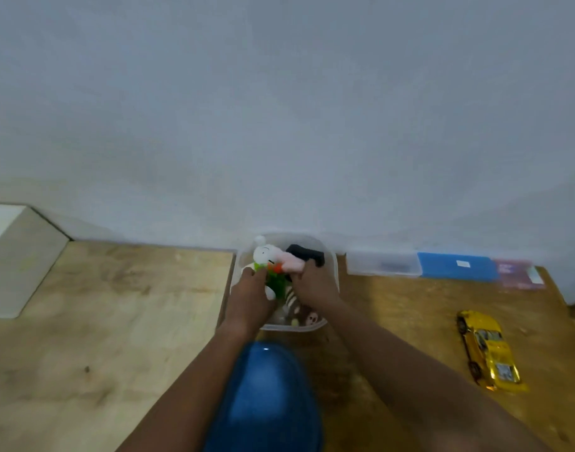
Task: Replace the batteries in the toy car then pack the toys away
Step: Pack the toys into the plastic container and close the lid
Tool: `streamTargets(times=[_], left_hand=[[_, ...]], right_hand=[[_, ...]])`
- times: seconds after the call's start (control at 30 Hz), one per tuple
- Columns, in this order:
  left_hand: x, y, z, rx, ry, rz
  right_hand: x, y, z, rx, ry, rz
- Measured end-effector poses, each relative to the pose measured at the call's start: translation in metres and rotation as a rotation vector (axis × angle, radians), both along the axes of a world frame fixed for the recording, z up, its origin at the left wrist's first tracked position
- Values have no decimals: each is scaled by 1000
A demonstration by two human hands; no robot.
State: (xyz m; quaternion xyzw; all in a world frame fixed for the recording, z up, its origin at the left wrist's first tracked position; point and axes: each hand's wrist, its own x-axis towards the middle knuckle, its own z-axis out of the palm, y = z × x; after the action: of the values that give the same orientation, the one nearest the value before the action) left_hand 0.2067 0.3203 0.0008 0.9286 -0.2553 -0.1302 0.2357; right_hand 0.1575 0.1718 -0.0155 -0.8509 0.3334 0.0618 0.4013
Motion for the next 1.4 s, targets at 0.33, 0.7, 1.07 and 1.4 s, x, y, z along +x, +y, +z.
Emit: streamTargets(times=[0.33,0.7,1.07,1.4], left_hand=[[-2,9,-11,87,-84,-139],[-85,85,-5,-118,-236,279],[-178,139,-32,75,97,579],[-212,161,-51,-121,257,768]], right_hand=[[-9,7,-7,-151,31,67],[-127,50,12,-369,-382,-13],[-202,79,-23,-170,-84,165],[-213,94,-27,-65,-81,250]])
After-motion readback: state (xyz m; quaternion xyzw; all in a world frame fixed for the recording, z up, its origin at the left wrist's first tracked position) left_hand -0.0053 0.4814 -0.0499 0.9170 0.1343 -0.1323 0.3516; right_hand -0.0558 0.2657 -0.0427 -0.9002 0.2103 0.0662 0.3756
